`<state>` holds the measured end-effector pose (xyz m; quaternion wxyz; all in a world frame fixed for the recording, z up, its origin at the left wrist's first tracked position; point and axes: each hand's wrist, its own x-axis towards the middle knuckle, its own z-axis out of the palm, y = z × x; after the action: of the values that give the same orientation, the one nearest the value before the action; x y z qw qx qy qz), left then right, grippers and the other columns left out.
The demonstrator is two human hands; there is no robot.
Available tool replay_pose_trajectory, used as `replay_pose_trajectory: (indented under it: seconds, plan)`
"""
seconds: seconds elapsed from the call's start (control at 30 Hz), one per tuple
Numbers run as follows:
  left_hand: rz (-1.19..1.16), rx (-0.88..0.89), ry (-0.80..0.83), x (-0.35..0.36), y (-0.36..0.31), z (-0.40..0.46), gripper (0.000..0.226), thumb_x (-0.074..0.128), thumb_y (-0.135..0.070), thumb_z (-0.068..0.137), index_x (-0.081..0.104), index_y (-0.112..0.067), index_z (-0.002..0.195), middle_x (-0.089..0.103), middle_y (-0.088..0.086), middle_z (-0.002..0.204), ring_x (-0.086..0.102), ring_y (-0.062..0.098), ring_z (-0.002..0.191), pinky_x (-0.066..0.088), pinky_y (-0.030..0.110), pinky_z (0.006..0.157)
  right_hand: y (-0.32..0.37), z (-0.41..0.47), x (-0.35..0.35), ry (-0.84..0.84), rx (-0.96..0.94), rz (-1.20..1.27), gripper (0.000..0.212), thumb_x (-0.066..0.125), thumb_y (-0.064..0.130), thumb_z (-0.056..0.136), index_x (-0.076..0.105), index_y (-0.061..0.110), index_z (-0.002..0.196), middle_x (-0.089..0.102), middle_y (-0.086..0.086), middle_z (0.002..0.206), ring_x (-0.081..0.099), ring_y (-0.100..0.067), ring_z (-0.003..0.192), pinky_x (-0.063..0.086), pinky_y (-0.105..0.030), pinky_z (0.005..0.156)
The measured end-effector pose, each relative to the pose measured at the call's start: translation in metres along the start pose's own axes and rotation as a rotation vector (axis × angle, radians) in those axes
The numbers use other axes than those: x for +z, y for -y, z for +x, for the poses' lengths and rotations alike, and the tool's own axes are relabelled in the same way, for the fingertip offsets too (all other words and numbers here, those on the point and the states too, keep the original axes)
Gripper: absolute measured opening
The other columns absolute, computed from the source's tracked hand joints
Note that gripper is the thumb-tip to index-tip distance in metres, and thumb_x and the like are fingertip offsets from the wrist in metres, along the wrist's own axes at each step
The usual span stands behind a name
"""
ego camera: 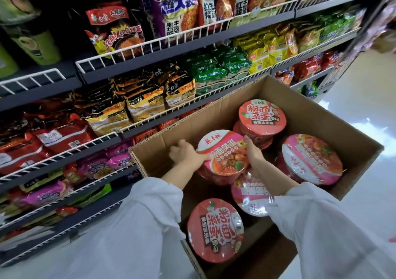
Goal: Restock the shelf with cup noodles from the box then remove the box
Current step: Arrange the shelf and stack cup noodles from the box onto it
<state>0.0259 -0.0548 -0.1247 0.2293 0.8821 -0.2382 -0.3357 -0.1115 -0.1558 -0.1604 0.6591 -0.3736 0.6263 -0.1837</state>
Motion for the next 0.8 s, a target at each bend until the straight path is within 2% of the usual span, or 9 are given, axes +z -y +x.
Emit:
replay_pose_trajectory:
  seconds: [0.07,0.13,0.2,0.3,0.43,0.57,0.63,0.73,0.8]
  plan:
    - [-0.378,-0.290,0.218,-0.002,0.000,0.003,0.090,0.078,-0.034,0.075,0.026,-0.008,0.144,0.034,0.015,0.145,0.033,0.033,0.134,0.035,0.046,0.104,-0.004,0.008,-0.002,0.038,0.020,0.047,0.068,0.054,0.062,0.082,0.055,0.008,0.124,0.069,-0.012,0.110,0.066,-0.031,0.099,0.050,-0.047,0.095]
    - [-0.625,-0.420,0.397,-0.001,0.000,0.007,0.083,0.076,-0.034,0.076,0.031,-0.012,0.142,0.038,0.013,0.145,0.035,0.034,0.133,0.031,0.051,0.108,-0.003,0.010,0.001,0.114,0.054,0.067,0.065,0.057,0.058,0.082,0.054,0.010,0.125,0.068,-0.012,0.112,0.066,-0.030,0.101,0.049,-0.046,0.096]
    - [-0.670,-0.412,0.418,0.003,0.001,0.011,0.073,0.075,-0.037,0.074,0.042,-0.014,0.136,0.049,0.011,0.137,0.041,0.032,0.128,0.029,0.050,0.110,0.000,0.010,0.005,0.206,0.060,0.054,0.057,0.056,0.049,0.087,0.054,0.009,0.127,0.067,-0.012,0.116,0.064,-0.029,0.104,0.049,-0.043,0.095]
    - [-0.731,-0.358,0.394,0.007,0.002,0.020,0.052,0.073,-0.031,0.076,0.055,-0.015,0.121,0.064,0.007,0.107,0.056,0.025,0.103,0.037,0.043,0.101,0.004,0.015,0.005,0.248,0.064,0.015,0.054,0.054,0.046,0.088,0.055,0.009,0.127,0.067,-0.012,0.114,0.064,-0.028,0.102,0.050,-0.040,0.089]
    - [-0.721,-0.351,0.441,0.009,0.001,0.020,0.044,0.072,-0.036,0.074,0.059,-0.017,0.111,0.066,0.008,0.106,0.058,0.026,0.102,0.040,0.043,0.097,0.004,0.016,0.002,0.269,0.072,-0.010,0.049,0.051,0.047,0.089,0.059,0.011,0.121,0.069,-0.008,0.108,0.064,-0.024,0.098,0.050,-0.036,0.082]
    - [-0.766,-0.295,0.378,0.009,-0.004,0.015,0.037,0.065,-0.037,0.080,0.063,-0.014,0.108,0.069,0.007,0.096,0.062,0.021,0.087,0.043,0.030,0.070,0.006,0.010,0.001,0.250,0.109,-0.017,0.051,0.056,0.052,0.085,0.059,0.014,0.118,0.068,-0.007,0.107,0.063,-0.024,0.100,0.048,-0.039,0.092]
    - [-0.762,-0.274,0.365,0.006,-0.007,0.009,0.034,0.063,-0.040,0.080,0.063,-0.016,0.105,0.068,0.005,0.095,0.060,0.020,0.088,0.042,0.031,0.074,0.010,0.002,-0.001,0.234,0.109,-0.030,0.055,0.059,0.055,0.081,0.058,0.016,0.119,0.066,-0.007,0.109,0.061,-0.024,0.099,0.048,-0.039,0.091]
    - [-0.764,-0.259,0.352,-0.003,-0.014,-0.007,0.030,0.059,-0.045,0.081,0.058,-0.020,0.099,0.063,0.004,0.095,0.054,0.021,0.091,0.037,0.036,0.085,0.024,-0.014,-0.007,0.195,0.077,-0.041,0.053,0.062,0.056,0.076,0.057,0.017,0.112,0.063,-0.007,0.104,0.058,-0.022,0.092,0.047,-0.033,0.073]
    - [-0.780,-0.240,0.346,-0.012,-0.018,-0.020,0.027,0.058,-0.044,0.083,0.055,-0.021,0.096,0.061,0.003,0.092,0.052,0.021,0.089,0.036,0.036,0.083,0.033,-0.028,-0.013,0.204,0.052,-0.068,0.059,0.065,0.060,0.069,0.059,0.016,0.108,0.062,-0.009,0.105,0.058,-0.022,0.089,0.048,-0.033,0.072]
